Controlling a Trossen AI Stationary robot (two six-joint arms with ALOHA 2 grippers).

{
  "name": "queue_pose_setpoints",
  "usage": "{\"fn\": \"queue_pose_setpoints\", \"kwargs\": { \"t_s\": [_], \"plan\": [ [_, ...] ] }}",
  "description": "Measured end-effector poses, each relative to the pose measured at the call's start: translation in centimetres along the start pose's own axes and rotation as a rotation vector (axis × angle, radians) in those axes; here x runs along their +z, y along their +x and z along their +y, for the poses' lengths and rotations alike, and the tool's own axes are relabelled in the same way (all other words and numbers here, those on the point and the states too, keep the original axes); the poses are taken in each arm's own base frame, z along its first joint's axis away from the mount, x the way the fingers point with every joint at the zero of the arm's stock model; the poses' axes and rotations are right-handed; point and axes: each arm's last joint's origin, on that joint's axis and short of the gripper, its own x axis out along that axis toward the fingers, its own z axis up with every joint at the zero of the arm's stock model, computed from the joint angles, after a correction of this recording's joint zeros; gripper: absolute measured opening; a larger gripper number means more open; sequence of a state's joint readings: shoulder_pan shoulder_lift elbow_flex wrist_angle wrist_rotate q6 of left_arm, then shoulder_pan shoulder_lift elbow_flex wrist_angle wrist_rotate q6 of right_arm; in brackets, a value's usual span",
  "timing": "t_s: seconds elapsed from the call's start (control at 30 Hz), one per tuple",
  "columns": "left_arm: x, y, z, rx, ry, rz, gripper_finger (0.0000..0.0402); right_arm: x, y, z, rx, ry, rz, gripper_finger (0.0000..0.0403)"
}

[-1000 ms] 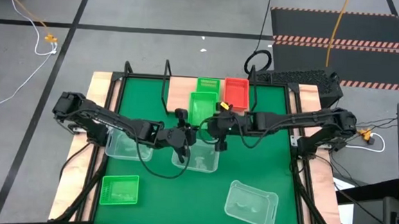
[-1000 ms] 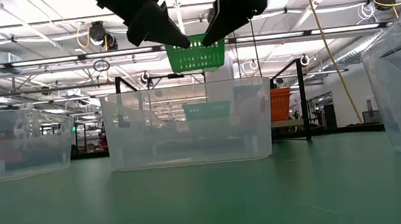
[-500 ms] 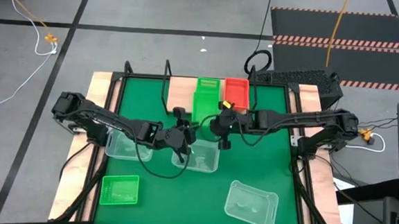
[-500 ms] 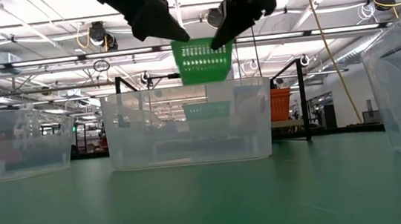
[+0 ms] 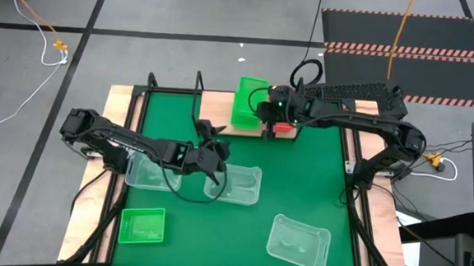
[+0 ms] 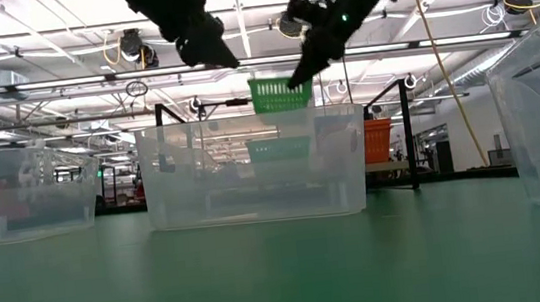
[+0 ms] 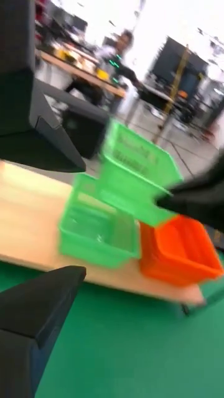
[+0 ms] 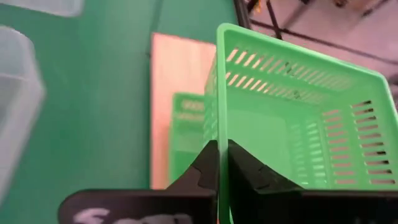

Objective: Stack baskets on shelf by color
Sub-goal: Stack the right green bin on top of the other green bin on the shelf

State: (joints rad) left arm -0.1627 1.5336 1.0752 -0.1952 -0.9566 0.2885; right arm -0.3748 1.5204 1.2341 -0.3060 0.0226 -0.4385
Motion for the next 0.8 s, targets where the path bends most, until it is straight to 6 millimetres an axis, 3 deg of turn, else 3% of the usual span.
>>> {"fn": "queue_pose_setpoints", "kwargs": {
  "t_s": [0.17, 0.33, 0.8],
  "plan": [
    [-0.4, -1.1, 2.4, 0.074, -0.140, 0.028, 0.0261, -2.6, 1.2, -0.1, -0.011, 0.026, 0.036, 0.0003],
    [-1.0, -2.1, 4.4, 0.083, -0.254, 0.039, 0.0262, -3.6, 1.9, 0.4, -0.006, 0.031, -0.028, 0.0004],
    [-1.4, -1.9, 4.9, 0.087, -0.282, 0.052, 0.0227, -3.3, 2.9, 1.0, 0.032, 0.038, -0.093, 0.0005]
  ]
}}
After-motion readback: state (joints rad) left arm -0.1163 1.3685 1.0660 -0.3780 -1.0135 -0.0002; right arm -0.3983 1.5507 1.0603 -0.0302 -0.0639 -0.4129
